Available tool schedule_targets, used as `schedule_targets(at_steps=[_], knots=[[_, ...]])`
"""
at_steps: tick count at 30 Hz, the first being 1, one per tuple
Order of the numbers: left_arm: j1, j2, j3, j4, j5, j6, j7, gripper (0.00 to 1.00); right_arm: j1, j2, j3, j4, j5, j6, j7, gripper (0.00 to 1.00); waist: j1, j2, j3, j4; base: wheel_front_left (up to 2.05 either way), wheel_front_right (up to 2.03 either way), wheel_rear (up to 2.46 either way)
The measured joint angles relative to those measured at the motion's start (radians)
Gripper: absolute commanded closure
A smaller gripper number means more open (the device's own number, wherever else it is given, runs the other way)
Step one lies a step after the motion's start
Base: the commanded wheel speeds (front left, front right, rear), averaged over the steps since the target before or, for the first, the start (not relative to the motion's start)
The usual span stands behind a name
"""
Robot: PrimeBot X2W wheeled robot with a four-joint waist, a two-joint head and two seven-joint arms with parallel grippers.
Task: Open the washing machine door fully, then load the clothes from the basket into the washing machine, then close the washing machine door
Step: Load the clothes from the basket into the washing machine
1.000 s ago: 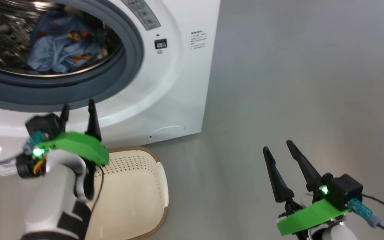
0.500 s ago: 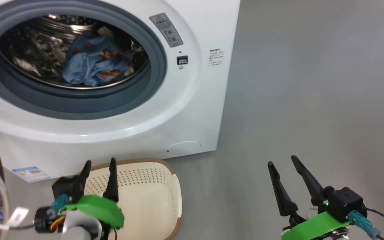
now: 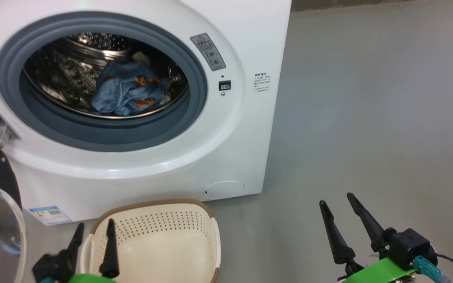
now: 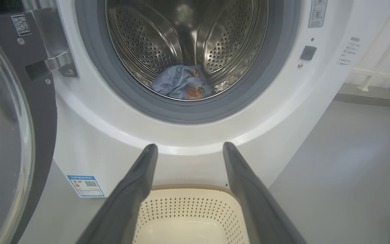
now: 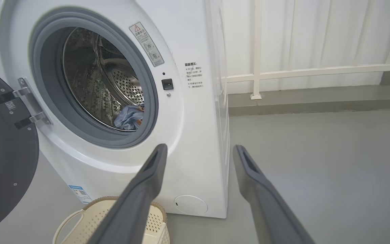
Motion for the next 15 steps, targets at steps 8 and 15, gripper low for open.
schedule_targets(at_steps=[8,15], knots=[[0.097,-0.009,0.060,-0.079,0.022,-0.015,0.000,0.00,0.018,-0.009,0.005,0.007,0.009,0.000,0.000,0.00,0.0000,0.0000,-0.044,-0.010,0.00,0.00,0.00],[0.116,-0.017,0.098,-0.096,0.028,-0.022,0.000,0.00,0.037,-0.024,0.006,0.010,0.012,0.000,0.000,0.00,0.0000,0.0000,-0.061,-0.024,0.00,0.00,0.00]])
